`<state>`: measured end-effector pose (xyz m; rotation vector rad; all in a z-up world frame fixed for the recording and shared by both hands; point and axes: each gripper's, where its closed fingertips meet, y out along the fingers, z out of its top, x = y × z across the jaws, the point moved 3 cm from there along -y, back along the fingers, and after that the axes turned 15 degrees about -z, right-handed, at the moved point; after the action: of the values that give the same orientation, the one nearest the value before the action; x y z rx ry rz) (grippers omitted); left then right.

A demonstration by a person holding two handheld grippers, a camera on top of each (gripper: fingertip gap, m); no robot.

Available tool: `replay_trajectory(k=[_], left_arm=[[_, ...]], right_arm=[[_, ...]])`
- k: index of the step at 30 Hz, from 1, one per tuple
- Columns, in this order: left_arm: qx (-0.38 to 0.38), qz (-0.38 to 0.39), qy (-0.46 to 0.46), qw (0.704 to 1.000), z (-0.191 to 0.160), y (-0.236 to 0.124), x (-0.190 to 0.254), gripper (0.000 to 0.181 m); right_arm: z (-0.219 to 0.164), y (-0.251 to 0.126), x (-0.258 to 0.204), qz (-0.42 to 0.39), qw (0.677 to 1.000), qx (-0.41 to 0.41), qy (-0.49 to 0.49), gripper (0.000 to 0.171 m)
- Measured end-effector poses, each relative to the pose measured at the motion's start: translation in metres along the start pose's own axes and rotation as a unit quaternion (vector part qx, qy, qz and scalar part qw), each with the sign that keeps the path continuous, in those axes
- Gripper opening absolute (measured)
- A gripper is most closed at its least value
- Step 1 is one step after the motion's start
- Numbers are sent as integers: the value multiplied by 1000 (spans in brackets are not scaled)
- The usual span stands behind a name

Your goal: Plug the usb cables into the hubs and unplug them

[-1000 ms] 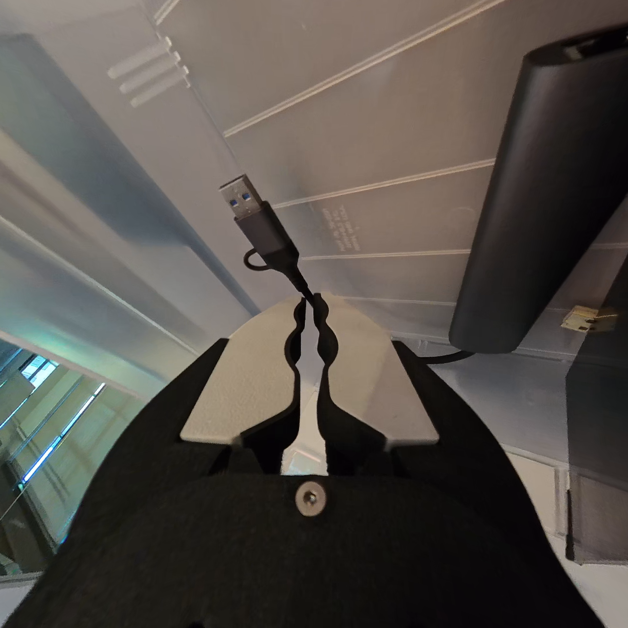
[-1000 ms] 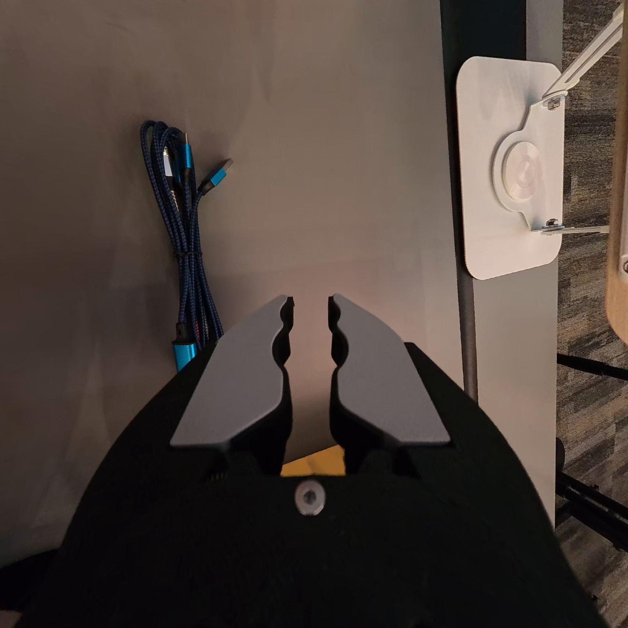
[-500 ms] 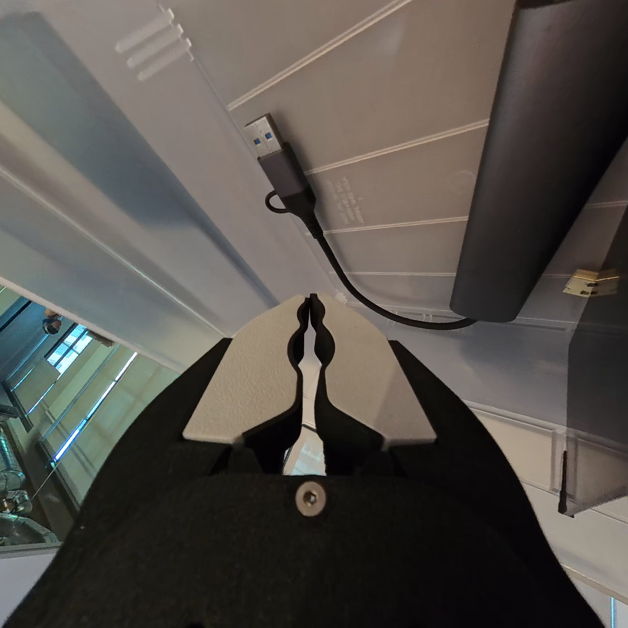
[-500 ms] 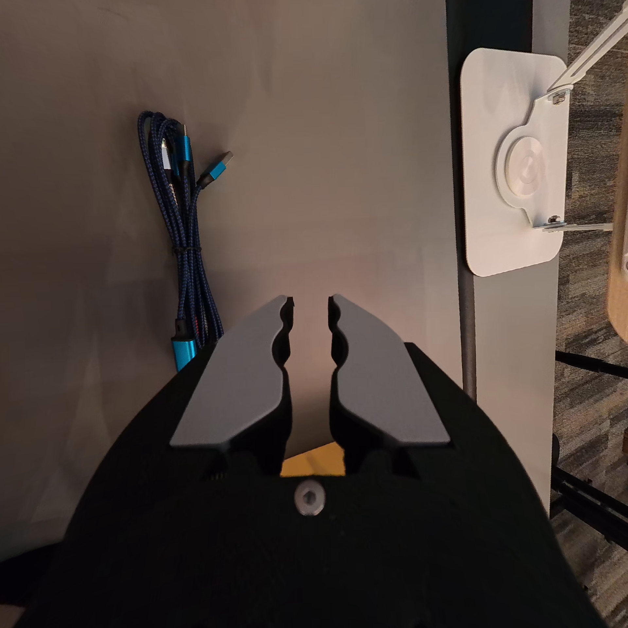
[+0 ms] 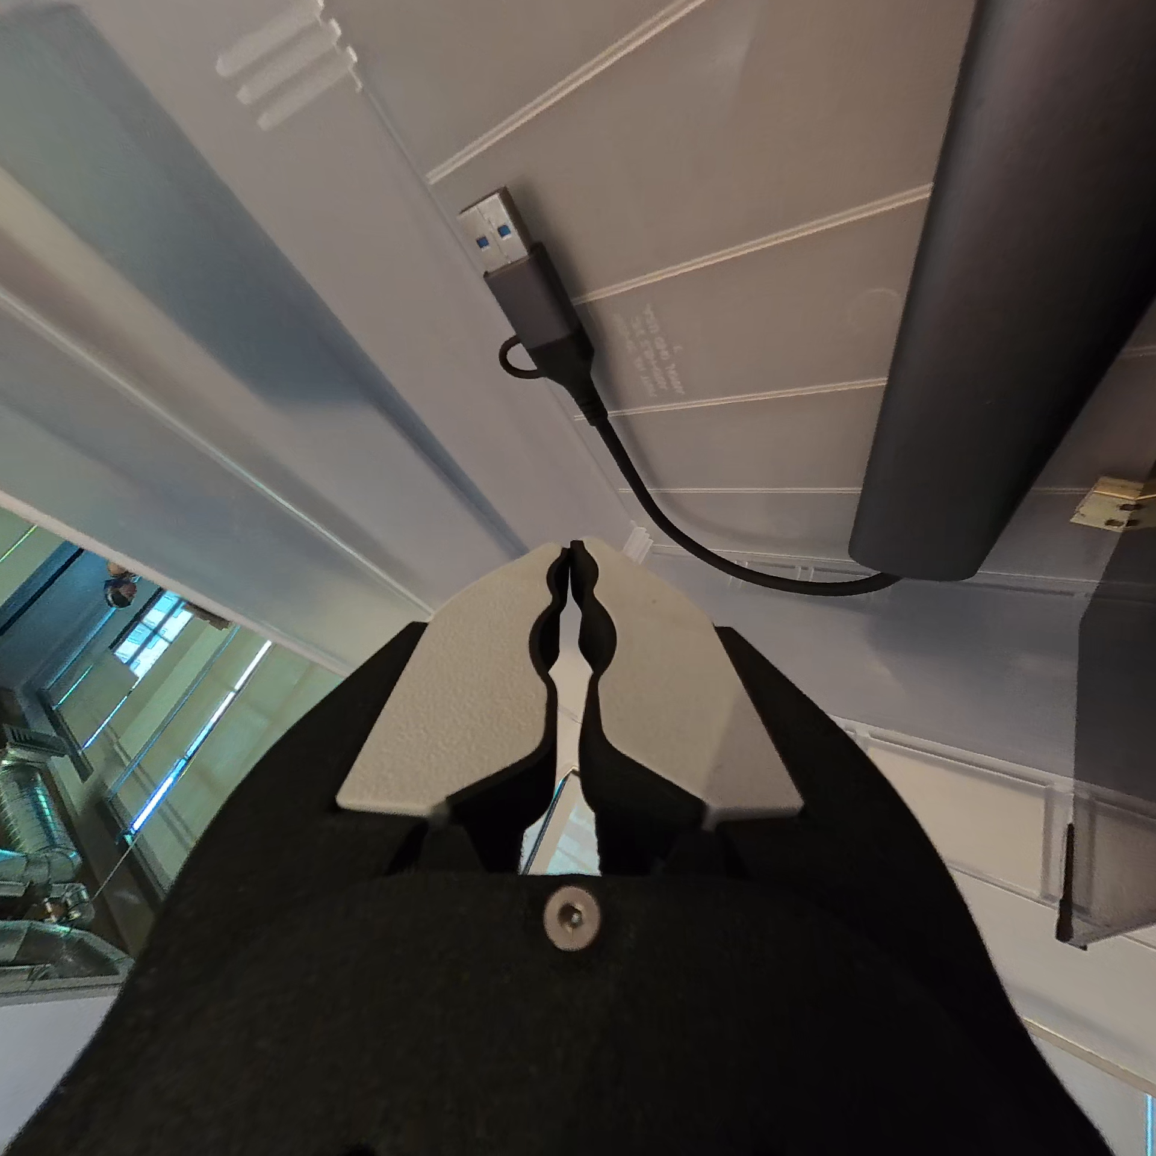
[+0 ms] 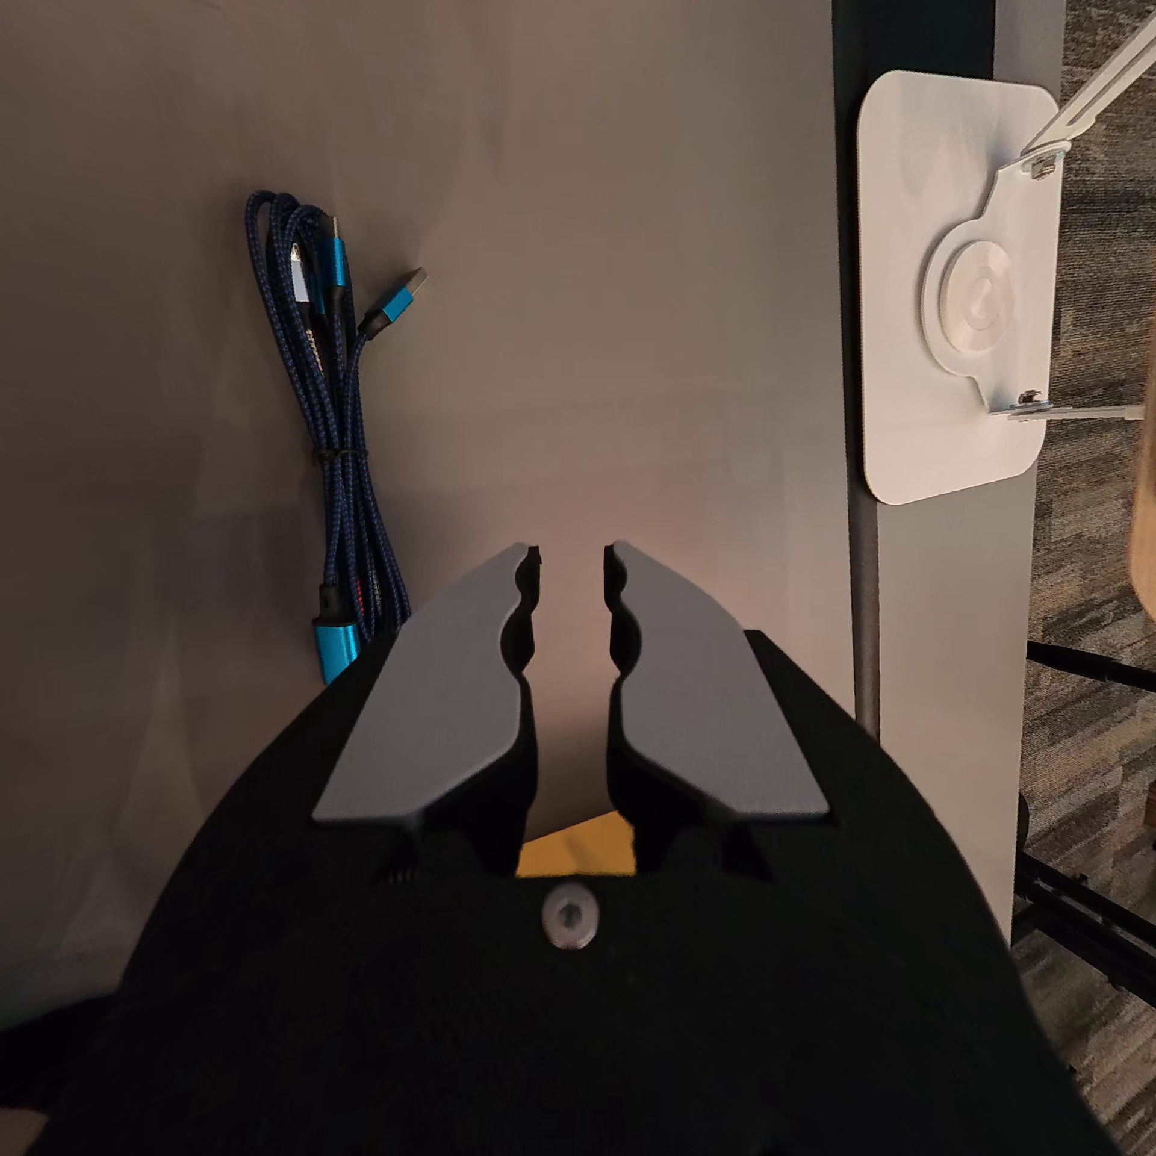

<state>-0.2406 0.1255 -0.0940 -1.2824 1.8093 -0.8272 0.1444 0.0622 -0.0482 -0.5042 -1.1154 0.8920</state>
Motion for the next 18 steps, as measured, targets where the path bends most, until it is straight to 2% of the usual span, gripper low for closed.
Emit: replay_trajectory(k=[18], left_arm=[[-16,-1,7,1000,-3,5,0,0]], right_arm=[[-3,2,0,0,1000,-9,-3,20]])
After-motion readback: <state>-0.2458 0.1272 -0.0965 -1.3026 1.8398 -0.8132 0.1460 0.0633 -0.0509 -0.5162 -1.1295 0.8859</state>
